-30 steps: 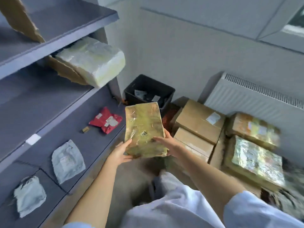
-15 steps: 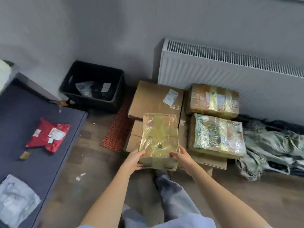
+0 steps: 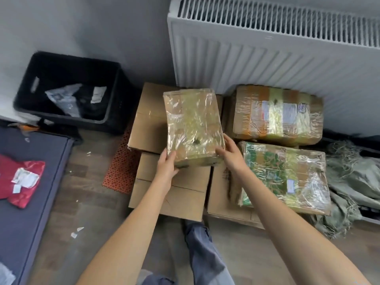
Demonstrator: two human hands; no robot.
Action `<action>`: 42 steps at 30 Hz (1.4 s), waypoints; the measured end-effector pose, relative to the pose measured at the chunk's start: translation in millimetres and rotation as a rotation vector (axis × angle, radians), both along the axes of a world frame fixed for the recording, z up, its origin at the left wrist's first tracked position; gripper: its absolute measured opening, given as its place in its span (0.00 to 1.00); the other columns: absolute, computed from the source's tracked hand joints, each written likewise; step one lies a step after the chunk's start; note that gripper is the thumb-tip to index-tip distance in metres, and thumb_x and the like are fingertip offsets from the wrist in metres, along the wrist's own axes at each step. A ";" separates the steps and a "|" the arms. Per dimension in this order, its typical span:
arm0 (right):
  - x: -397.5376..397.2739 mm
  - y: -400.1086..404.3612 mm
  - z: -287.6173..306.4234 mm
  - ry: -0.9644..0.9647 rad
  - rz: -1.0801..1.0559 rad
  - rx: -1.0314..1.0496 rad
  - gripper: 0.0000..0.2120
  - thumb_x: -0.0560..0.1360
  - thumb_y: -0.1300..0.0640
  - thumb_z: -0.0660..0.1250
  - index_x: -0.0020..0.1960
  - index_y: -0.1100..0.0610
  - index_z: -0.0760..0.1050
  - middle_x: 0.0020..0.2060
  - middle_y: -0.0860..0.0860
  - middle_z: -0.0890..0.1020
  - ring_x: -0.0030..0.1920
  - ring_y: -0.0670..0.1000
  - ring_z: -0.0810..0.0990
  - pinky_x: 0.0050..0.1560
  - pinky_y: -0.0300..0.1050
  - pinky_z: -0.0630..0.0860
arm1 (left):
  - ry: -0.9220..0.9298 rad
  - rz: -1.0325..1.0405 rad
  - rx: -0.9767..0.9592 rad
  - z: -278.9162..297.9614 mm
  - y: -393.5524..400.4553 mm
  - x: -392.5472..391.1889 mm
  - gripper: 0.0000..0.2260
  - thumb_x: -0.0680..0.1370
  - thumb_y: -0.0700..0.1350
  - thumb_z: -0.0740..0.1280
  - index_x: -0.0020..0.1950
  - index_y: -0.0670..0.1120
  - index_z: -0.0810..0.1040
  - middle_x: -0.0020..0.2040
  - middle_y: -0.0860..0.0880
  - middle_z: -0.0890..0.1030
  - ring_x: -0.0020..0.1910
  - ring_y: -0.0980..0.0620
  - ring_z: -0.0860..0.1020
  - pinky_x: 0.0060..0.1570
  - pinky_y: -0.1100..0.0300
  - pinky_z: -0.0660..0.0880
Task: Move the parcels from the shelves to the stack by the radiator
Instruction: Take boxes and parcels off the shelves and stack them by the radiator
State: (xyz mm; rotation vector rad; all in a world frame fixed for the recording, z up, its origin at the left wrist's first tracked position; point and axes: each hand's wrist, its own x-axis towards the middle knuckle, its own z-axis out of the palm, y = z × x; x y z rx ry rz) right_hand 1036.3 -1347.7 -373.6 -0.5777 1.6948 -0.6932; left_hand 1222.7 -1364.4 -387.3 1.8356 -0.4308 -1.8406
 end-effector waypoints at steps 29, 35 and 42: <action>19.7 -72.6 -43.6 -0.057 -0.208 0.170 0.32 0.78 0.57 0.60 0.77 0.54 0.49 0.72 0.53 0.64 0.69 0.56 0.68 0.70 0.55 0.66 | -0.450 -0.278 -0.015 -53.5 -137.7 21.0 0.32 0.77 0.40 0.64 0.76 0.55 0.54 0.74 0.48 0.63 0.67 0.44 0.69 0.60 0.49 0.74; -18.8 -104.9 -37.8 0.088 0.136 0.074 0.28 0.79 0.58 0.58 0.76 0.57 0.52 0.71 0.55 0.66 0.71 0.55 0.66 0.69 0.48 0.64 | -0.229 0.032 -0.034 -65.7 -124.0 -4.7 0.30 0.78 0.40 0.65 0.76 0.52 0.55 0.73 0.46 0.65 0.67 0.45 0.70 0.58 0.53 0.75; -13.3 -82.8 -43.6 0.187 0.102 -0.045 0.22 0.79 0.61 0.57 0.73 0.57 0.62 0.69 0.55 0.70 0.69 0.52 0.69 0.65 0.40 0.64 | -0.029 -0.068 -0.109 -45.8 -125.5 -43.7 0.32 0.81 0.43 0.60 0.77 0.56 0.43 0.78 0.50 0.53 0.73 0.46 0.63 0.66 0.49 0.71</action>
